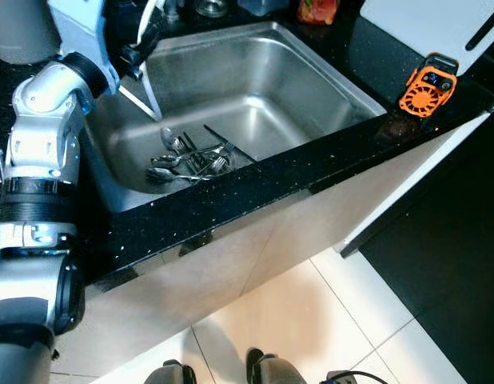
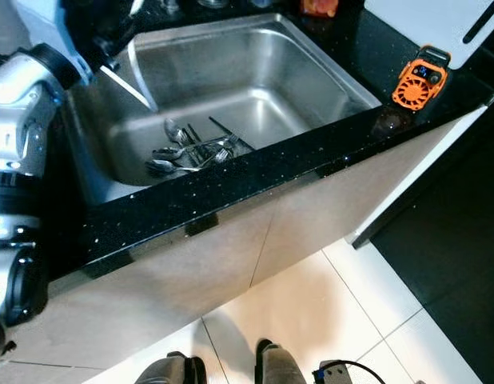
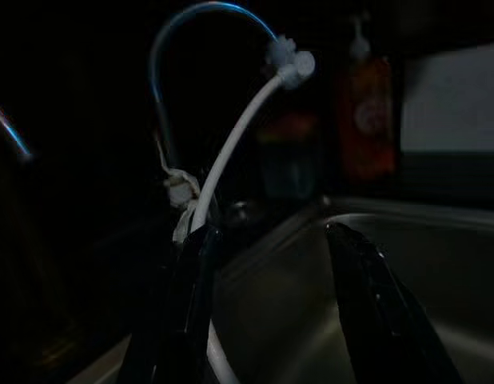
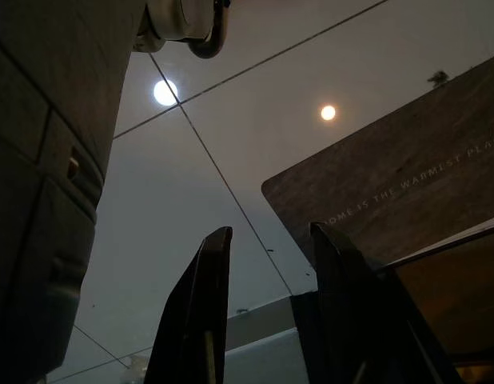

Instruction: Kitchen organization

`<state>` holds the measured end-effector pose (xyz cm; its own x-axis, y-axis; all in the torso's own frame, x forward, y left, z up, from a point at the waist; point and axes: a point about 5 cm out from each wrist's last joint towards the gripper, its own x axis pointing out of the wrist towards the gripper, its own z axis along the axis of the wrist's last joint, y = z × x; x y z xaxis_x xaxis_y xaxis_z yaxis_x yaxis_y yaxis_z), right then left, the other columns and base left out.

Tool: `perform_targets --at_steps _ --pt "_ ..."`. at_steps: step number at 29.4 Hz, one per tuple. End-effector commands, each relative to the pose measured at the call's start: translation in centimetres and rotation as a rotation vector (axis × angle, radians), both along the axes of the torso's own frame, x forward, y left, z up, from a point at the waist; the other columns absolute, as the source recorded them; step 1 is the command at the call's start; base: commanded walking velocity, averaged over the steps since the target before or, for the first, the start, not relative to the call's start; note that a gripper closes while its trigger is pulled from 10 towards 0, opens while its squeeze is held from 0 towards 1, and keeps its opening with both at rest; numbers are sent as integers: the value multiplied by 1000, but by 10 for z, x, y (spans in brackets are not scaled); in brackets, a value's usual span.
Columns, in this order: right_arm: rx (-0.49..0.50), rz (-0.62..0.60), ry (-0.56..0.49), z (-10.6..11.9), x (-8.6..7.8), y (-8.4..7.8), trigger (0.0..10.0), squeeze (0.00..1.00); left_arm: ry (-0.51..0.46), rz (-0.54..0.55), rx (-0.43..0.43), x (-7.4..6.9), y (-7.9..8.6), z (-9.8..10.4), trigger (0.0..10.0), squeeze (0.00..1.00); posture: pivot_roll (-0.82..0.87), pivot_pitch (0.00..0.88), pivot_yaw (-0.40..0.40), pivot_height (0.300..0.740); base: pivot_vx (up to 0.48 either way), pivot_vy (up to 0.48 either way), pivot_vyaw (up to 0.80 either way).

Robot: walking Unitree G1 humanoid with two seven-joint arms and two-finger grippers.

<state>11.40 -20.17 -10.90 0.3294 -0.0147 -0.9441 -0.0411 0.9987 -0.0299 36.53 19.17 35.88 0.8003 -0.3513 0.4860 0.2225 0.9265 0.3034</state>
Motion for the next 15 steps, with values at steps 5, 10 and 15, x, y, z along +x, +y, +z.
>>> perform_targets --at_steps 5,10,15 --pt "0 -3 -18 1 4 -1 10000 0 29 -23 -108 -8 -16 -18 10000 0 93 124 -39 740 0 0 0" --pt "-5 -6 -13 1 1 -2 10000 0 17 -114 -126 -22 -33 -22 10000 0 97 121 -40 740 0 0 0" --pt "-55 33 20 0 -5 -7 10000 0 -15 -174 -110 -31 -39 -15 10000 0 104 119 -40 740 0 0 0"
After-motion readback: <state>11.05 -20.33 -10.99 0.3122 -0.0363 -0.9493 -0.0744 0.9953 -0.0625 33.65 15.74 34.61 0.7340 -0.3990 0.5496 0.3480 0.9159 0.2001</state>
